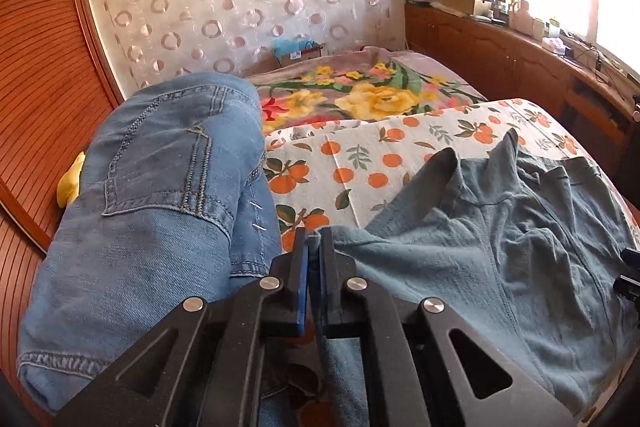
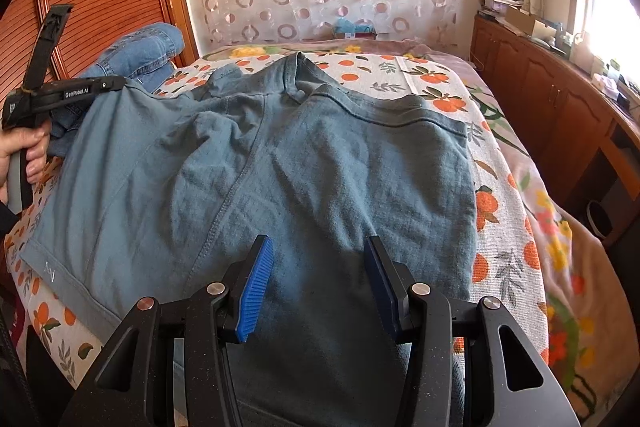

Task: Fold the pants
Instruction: 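Move both open grippers over the flattened shorts to smooth them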

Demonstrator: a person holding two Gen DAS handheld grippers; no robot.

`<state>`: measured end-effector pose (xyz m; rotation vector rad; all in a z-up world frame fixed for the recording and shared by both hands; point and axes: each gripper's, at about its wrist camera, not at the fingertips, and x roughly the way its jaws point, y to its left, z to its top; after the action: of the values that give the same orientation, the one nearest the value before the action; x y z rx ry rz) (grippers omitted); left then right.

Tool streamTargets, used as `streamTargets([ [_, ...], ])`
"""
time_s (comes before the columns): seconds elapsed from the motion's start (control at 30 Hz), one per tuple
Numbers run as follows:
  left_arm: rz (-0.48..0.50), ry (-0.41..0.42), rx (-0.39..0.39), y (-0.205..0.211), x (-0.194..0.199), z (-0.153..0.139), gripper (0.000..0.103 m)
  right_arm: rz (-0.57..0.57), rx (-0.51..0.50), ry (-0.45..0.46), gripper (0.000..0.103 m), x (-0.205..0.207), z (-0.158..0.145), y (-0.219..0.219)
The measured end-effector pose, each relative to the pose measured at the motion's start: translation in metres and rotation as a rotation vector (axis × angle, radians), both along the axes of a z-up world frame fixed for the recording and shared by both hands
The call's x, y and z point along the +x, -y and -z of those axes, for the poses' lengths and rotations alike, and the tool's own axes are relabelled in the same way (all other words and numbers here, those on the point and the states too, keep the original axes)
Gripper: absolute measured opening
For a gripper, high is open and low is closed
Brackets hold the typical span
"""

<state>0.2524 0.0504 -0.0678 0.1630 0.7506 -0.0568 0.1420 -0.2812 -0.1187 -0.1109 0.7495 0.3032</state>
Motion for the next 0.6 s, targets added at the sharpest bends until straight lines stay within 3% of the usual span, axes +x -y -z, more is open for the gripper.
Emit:
streamTargets([
  [0.2, 0.001, -0.009, -0.015, -0.002, -0.005, 0.001, 0.006, -0.002, 0.004, 0.000, 0.049, 0.000, 0.000, 0.002],
  [0.3, 0.011, -0.013, -0.050, -0.001, -0.015, -0.002, 0.012, -0.003, 0.005, 0.000, 0.049, 0.000, 0.000, 0.003],
  [0.43, 0.052, -0.027, -0.113, 0.006, -0.028, -0.005, 0.023, -0.003, 0.005, 0.000, 0.049, 0.000, 0.000, 0.002],
  [0.5, 0.076, -0.022, -0.128, 0.013, -0.036, -0.005, 0.035, -0.003, 0.004, 0.000, 0.049, 0.000, 0.000, 0.002],
  [0.53, 0.085, -0.018, -0.128, 0.017, -0.040, -0.005, 0.048, -0.003, 0.003, 0.000, 0.049, 0.000, 0.000, 0.002],
  [0.57, 0.103, -0.009, -0.132, 0.022, -0.046, -0.006, 0.055, -0.003, 0.002, 0.000, 0.049, 0.000, 0.000, 0.002],
  [0.6, 0.117, -0.007, -0.135, 0.026, -0.049, -0.006, 0.055, -0.003, 0.001, 0.000, 0.049, 0.000, 0.000, 0.002],
])
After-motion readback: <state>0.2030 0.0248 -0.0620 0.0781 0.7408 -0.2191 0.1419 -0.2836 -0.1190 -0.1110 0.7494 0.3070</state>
